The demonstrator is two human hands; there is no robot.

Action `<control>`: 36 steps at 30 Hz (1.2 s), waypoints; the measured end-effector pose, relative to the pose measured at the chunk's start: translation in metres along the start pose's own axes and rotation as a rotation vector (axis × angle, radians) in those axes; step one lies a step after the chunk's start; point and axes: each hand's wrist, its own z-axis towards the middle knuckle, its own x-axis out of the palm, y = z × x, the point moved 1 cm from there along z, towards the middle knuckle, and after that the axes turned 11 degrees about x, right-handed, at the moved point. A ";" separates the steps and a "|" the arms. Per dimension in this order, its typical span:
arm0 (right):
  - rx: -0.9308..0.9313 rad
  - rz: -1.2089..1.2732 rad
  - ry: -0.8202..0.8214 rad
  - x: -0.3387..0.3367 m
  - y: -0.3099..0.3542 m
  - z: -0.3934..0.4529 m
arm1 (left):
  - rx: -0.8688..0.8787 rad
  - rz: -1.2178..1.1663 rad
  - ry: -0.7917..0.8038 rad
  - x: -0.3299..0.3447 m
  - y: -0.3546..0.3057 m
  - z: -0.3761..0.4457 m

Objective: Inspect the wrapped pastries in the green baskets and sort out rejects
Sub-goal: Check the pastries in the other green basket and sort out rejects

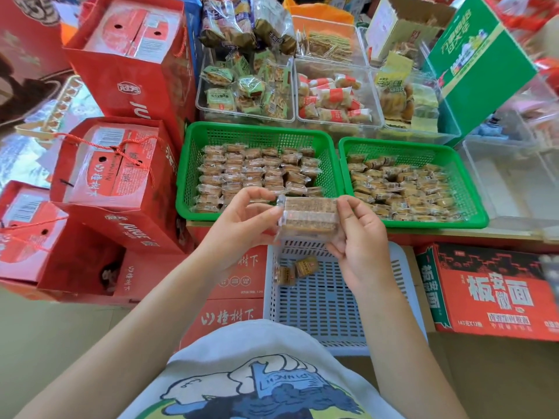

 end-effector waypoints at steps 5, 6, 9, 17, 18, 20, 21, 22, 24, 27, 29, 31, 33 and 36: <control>0.083 0.119 -0.100 0.005 -0.002 0.013 | 0.097 0.334 -0.023 0.000 0.005 -0.001; 0.095 0.132 -0.106 0.006 -0.004 0.016 | 0.113 0.381 -0.076 0.000 0.005 0.000; 0.090 0.151 -0.163 0.008 -0.011 0.029 | 0.138 0.421 -0.176 -0.002 0.005 0.003; -0.061 -0.381 -0.109 0.004 -0.031 0.055 | 0.082 0.458 -0.166 -0.023 0.017 0.025; -0.060 -0.408 -0.130 0.002 -0.033 0.061 | 0.072 0.463 -0.151 -0.026 0.019 0.030; -0.048 -0.440 -0.127 -0.003 -0.035 0.069 | 0.069 0.543 -0.138 -0.032 0.024 0.036; -0.029 -0.442 -0.112 -0.006 -0.036 0.075 | 0.046 0.575 -0.136 -0.037 0.029 0.042; -0.015 -0.446 -0.096 -0.008 -0.037 0.080 | -0.006 0.529 -0.139 -0.040 0.035 0.048; -0.033 -0.509 -0.079 -0.011 -0.038 0.090 | -0.131 0.266 -0.155 -0.043 0.046 0.059; 0.010 -0.623 0.071 -0.013 -0.032 0.108 | -0.219 0.047 -0.180 -0.046 0.057 0.077; 0.156 -0.626 0.264 -0.013 -0.031 0.124 | -0.244 -0.013 -0.198 -0.047 0.065 0.088; 0.209 -0.693 0.340 -0.010 -0.034 0.140 | -0.257 -0.027 -0.196 -0.049 0.074 0.100; 0.193 -0.739 0.237 -0.007 -0.039 0.160 | -0.250 0.012 -0.202 -0.050 0.085 0.113; 0.099 -0.802 0.048 -0.003 -0.043 0.193 | -0.196 0.453 -0.222 -0.058 0.101 0.132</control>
